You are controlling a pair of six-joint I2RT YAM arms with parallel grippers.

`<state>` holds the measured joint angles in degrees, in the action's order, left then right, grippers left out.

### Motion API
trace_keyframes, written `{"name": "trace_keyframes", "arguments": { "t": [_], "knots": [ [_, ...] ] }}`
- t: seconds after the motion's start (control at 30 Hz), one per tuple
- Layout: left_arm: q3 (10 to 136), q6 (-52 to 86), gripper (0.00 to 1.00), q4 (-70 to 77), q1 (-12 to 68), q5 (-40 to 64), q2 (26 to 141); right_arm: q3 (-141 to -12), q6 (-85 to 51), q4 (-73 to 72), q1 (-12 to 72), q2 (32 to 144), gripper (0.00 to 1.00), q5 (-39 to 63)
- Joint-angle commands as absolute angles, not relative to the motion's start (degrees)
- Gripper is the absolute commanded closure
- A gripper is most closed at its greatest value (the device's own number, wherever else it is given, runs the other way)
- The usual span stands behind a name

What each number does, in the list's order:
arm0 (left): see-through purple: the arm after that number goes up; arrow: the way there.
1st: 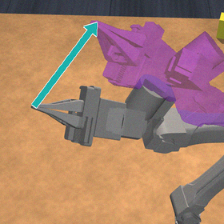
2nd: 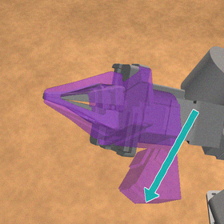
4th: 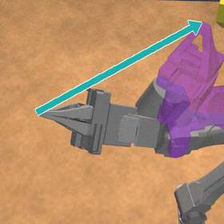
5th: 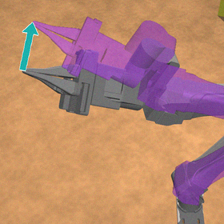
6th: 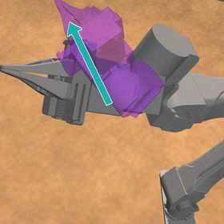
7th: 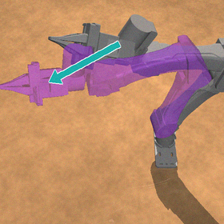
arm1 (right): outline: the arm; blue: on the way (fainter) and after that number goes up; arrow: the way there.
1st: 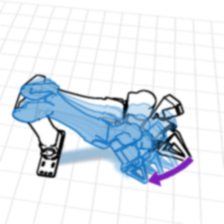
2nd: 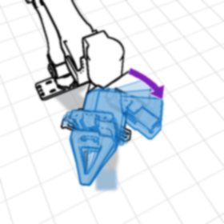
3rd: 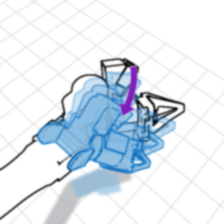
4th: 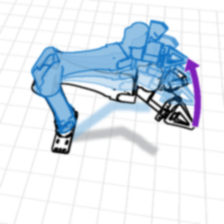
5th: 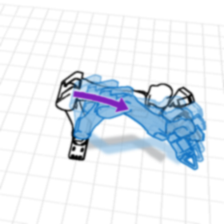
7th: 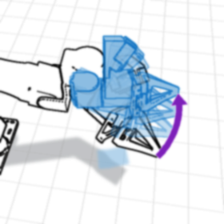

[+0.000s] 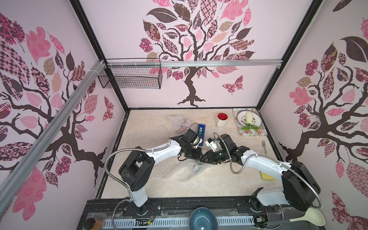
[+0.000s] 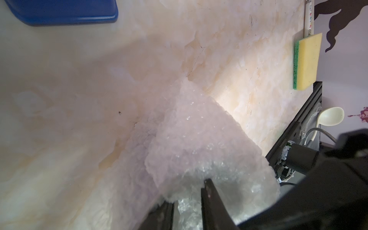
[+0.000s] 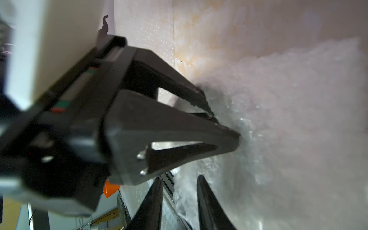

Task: Wrap mugs in bubble wrap
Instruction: Wrap the mug in bubble wrap.

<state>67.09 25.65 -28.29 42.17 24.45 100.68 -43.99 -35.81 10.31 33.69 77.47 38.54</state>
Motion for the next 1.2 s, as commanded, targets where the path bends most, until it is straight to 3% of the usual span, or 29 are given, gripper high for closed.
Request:
{"name": "trace_keyframes", "arguments": {
  "t": [0.0,0.1,0.2,0.33,0.63,1.0,1.17],
  "knots": [
    [67.75,24.76,0.75,-31.96,42.29,21.71,102.54,-46.40,-35.75,15.41,33.42,71.43,0.61,35.85],
    [67.78,24.87,0.76,-31.91,42.30,21.80,102.11,-45.16,-38.38,17.63,29.90,65.99,0.52,32.61],
    [68.03,24.79,0.76,-31.95,42.28,21.71,101.78,-45.61,-38.37,23.01,26.04,63.50,0.35,27.59],
    [68.27,24.61,0.76,-32.19,42.29,21.88,101.79,-45.97,-35.41,24.27,25.78,67.49,0.30,28.05],
    [68.38,24.59,0.76,-31.93,42.30,22.04,101.78,-43.33,-36.18,14.62,29.91,76.64,0.35,29.56],
    [72.56,25.56,0.78,-34.07,41.61,20.72,100.00,-45.71,-36.89,19.26,33.34,87.83,0.54,17.88],
    [77.16,30.89,0.61,-40.27,35.79,19.83,92.81,-45.90,-37.56,22.52,33.40,86.93,0.60,12.87]
  ]
}}
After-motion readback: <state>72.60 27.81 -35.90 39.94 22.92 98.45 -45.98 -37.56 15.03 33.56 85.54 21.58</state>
